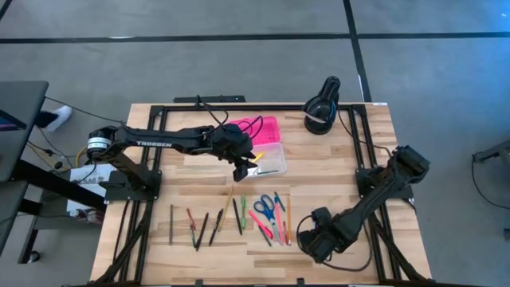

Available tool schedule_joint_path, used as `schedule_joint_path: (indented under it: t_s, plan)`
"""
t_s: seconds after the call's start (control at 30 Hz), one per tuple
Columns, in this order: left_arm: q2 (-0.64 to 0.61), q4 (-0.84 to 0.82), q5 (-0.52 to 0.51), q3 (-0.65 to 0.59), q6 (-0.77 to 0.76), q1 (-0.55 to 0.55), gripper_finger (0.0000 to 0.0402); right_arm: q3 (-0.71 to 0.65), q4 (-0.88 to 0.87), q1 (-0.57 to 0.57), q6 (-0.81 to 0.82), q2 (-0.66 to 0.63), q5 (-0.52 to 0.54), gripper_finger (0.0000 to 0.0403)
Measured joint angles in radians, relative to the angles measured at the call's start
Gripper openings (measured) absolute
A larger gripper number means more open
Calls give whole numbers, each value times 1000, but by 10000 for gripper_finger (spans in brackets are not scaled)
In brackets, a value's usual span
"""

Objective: Pick & place school supplies into a supply box
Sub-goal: Put the blue pen into the pink supply box

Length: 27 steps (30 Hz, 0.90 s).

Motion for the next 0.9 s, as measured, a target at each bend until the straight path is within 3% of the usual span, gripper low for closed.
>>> schedule_joint_path:
  t_s: [0.37, 0.9]
  plan:
    - [0, -1, 2, 0, 0, 0, 163, -1, -43, -7, -1, 18, 20, 111]
    - [0, -3, 5, 0, -1, 0, 163, -99, 57, -66, -56, 17, 53, 111]
